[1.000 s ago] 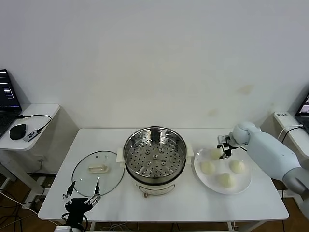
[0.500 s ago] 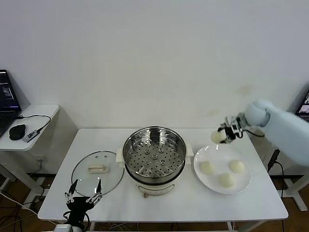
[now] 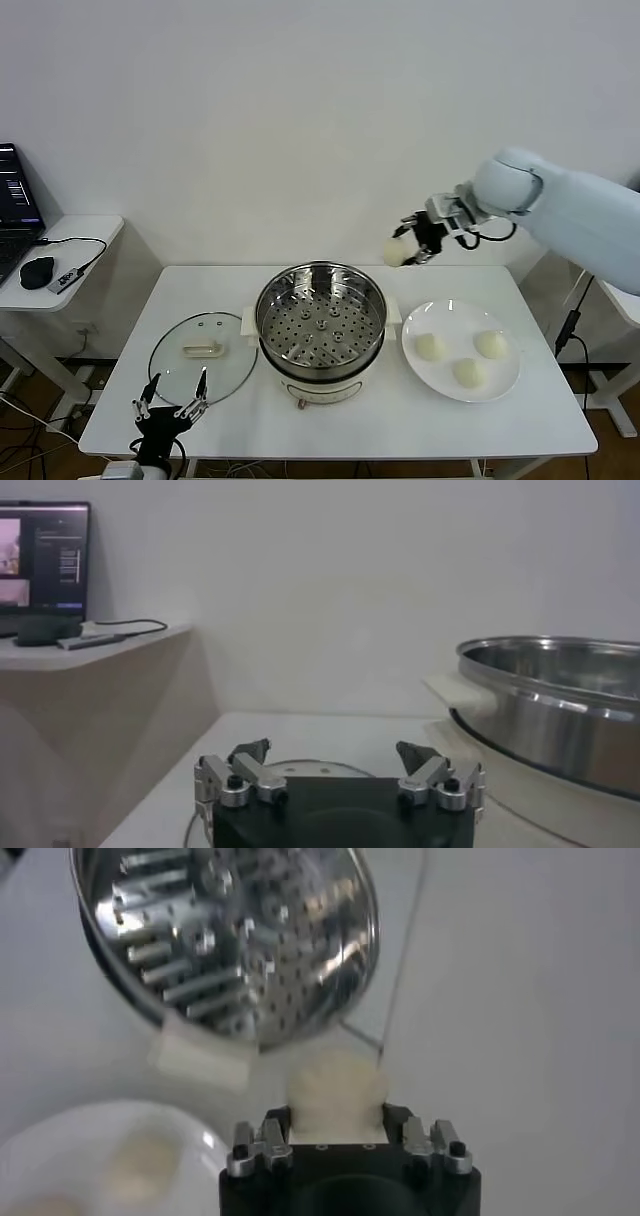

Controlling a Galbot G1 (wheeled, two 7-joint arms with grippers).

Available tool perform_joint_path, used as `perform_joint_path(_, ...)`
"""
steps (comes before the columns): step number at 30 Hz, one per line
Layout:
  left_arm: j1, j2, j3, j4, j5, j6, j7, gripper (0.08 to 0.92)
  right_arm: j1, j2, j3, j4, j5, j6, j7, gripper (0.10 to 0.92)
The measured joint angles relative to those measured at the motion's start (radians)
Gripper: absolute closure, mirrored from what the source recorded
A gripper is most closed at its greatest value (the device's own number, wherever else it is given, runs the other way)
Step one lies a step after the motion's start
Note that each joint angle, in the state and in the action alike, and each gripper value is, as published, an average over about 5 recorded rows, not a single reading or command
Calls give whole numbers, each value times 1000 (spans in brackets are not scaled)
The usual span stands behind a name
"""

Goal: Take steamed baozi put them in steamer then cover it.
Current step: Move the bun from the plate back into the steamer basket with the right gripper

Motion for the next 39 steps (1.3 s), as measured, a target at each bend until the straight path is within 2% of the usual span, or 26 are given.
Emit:
perform_joint_path(5, -1, 2, -2, 0, -8, 1, 3, 177, 18, 86, -68, 2, 11, 59, 22, 440)
perform_joint_path(10, -2, 1, -10, 0, -14, 2, 4, 177, 12, 181, -120, -24, -42, 131, 39, 441)
perform_joint_path(20, -7, -8, -21, -7, -16, 4, 6, 177, -40, 340, -157, -137, -257, 291, 74, 448)
perform_joint_path(32, -19, -10, -22, 6, -14, 4, 8, 177, -124, 449, -140, -282, -496, 443, 128, 443)
perform_joint_path(35, -20, -9, -21, 8, -14, 4, 8, 177, -136, 464, -138, -305, -530, 465, 137, 402)
perform_joint_path(39, -20, -9, -21, 8, -13, 4, 8, 177, -141, 474, -137, -322, -555, 486, 147, 289)
